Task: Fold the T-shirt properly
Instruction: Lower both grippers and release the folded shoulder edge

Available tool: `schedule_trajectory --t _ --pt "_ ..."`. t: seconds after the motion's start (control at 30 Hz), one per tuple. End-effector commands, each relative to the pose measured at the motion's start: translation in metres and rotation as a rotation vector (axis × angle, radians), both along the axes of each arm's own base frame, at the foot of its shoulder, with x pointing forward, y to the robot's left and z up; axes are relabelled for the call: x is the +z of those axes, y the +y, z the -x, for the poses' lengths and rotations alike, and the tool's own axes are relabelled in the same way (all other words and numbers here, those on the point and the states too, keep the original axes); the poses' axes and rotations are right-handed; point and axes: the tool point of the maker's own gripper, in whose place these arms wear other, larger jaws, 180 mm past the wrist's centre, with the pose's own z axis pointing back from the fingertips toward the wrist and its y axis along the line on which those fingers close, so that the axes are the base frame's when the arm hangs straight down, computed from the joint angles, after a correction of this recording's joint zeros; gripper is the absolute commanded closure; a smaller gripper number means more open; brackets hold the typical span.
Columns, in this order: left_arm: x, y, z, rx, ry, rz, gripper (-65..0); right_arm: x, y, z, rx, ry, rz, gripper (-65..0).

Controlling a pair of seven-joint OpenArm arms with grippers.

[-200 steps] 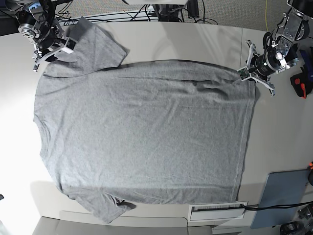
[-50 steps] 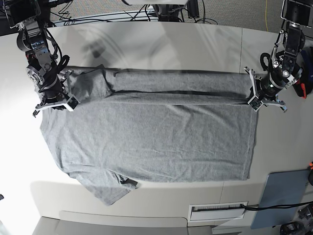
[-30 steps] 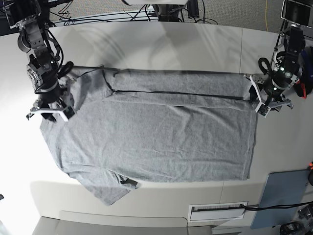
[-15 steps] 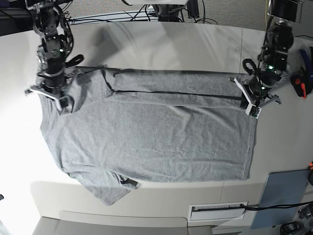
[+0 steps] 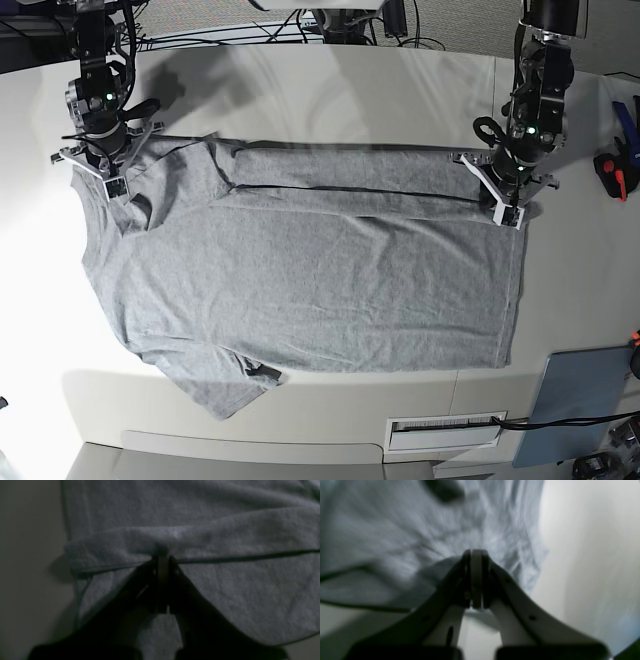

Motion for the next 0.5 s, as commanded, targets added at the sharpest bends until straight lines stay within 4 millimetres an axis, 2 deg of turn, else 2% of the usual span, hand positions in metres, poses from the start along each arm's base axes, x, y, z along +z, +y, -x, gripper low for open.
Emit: schedule_trajectory --t 0.0,0.13,0.27,0.47 --pt "0.004 -0.002 -0.002 -0.020 -0.007 0.020 0.0 0.010 -0.007 -0.009 0.001 -0.040 0.023 0.0" --pt "-0.007 -0.006 0.012 -0.039 0.052 0.032 0.0 0.001 -0.007 0.003 0.010 0.020 0.022 0.0" --pt "-0.019 0.003 0.033 -0.023 0.092 0.019 0.0 -0.008 -0.008 0.018 0.034 0.073 0.049 0.0" --pt "-0.033 0.010 0.067 -0.088 0.167 0.008 0.0 -0.018 -0.010 0.041 0.035 0.131 0.064 0.0"
